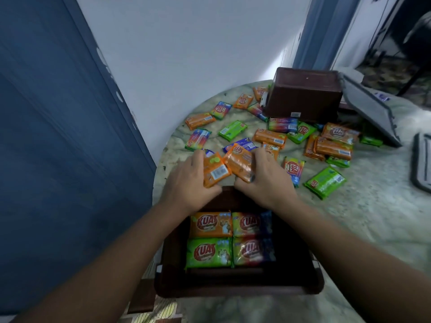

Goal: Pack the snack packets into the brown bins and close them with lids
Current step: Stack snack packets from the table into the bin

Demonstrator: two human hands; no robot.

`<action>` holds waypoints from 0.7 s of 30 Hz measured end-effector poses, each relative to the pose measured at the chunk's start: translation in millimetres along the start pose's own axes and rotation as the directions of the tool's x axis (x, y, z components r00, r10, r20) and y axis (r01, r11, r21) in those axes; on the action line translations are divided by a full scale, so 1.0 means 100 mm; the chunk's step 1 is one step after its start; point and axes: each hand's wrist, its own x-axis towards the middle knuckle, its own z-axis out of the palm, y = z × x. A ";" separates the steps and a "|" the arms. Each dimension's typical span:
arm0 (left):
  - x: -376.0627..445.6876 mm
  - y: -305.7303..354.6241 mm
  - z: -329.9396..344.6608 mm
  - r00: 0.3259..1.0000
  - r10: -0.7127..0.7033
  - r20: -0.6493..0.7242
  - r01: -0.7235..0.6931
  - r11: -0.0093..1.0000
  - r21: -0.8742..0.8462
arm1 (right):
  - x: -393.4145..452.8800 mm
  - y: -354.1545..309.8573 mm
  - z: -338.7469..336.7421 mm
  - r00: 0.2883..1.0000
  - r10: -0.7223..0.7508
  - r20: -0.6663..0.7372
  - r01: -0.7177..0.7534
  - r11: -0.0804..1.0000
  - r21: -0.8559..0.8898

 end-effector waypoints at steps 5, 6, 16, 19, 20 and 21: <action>-0.60 0.03 0.01 0.985 0.076 0.156 -0.083 0.996 0.036 | -0.52 0.08 -0.09 0.983 -0.071 0.169 0.085 0.994 -0.073; -0.69 0.03 0.02 0.976 0.084 0.202 -0.097 0.994 0.052 | -0.60 0.11 -0.10 0.967 -0.074 0.245 0.101 0.990 -0.102; -0.93 -0.02 0.15 0.861 0.206 0.464 -0.355 0.898 0.260 | -0.78 0.16 -0.04 0.823 -0.148 0.549 0.426 0.799 -0.424; -0.94 0.00 0.15 0.809 0.227 0.542 -0.414 0.875 0.252 | -0.80 0.16 -0.03 0.802 -0.128 0.583 0.443 0.782 -0.438; -0.94 0.00 0.14 0.793 0.228 0.566 -0.425 0.872 0.245 | -0.81 0.16 -0.03 0.800 -0.124 0.587 0.444 0.780 -0.441; -0.94 0.01 0.14 0.780 0.228 0.582 -0.430 0.872 0.236 | -0.82 0.17 -0.03 0.800 -0.127 0.586 0.449 0.775 -0.444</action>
